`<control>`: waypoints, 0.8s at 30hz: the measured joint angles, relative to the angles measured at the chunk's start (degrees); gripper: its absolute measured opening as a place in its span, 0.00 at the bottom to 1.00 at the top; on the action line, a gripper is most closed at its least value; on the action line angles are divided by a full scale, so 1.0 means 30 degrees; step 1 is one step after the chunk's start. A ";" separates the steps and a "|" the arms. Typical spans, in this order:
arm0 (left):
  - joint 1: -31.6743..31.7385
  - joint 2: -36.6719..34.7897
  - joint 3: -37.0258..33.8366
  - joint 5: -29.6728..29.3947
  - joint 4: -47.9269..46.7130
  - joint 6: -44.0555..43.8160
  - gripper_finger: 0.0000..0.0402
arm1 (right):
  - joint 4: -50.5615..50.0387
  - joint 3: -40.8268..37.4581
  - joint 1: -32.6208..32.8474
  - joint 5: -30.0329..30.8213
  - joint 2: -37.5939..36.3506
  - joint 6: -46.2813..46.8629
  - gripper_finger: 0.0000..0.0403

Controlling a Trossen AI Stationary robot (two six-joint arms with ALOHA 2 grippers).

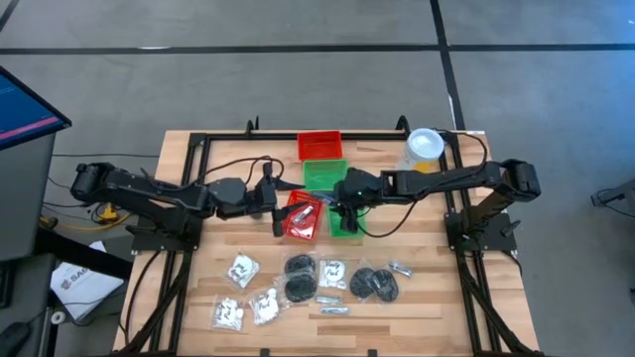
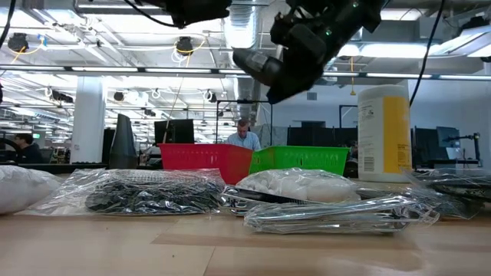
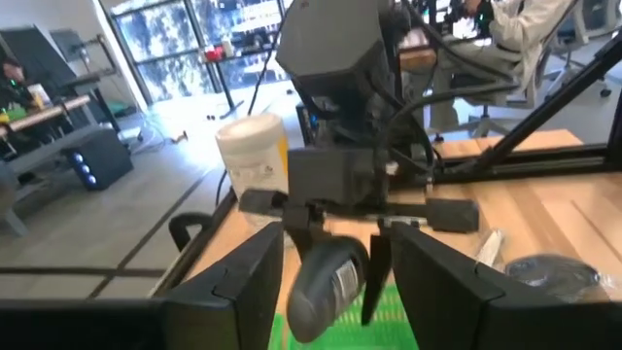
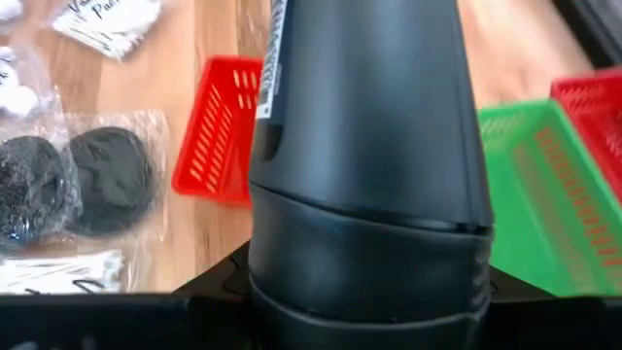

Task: Pick & Place Travel size toiletries
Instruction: Put the black deodorant into the bottom green bin

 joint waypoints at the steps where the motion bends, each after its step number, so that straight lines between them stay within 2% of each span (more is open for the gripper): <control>1: 0.0000 0.0000 0.0000 -0.0002 -0.0133 -0.0049 0.44 | -0.0312 -0.0086 -0.0005 0.0006 0.0000 0.0289 0.39; 12: 0.0000 0.0168 0.0012 -0.0082 -0.1126 -0.1045 0.44 | -0.4767 -0.0120 0.0438 0.0363 0.0000 0.3533 0.39; 19: -0.0023 0.0168 0.0015 -0.0075 -0.1170 -0.1108 0.44 | -0.5520 -0.0127 0.1093 0.0947 0.0526 0.5139 0.39; 24: -0.0044 0.0168 0.0015 -0.0069 -0.1187 -0.1272 0.44 | -0.5481 -0.0134 0.1161 0.0965 0.1903 0.5677 0.39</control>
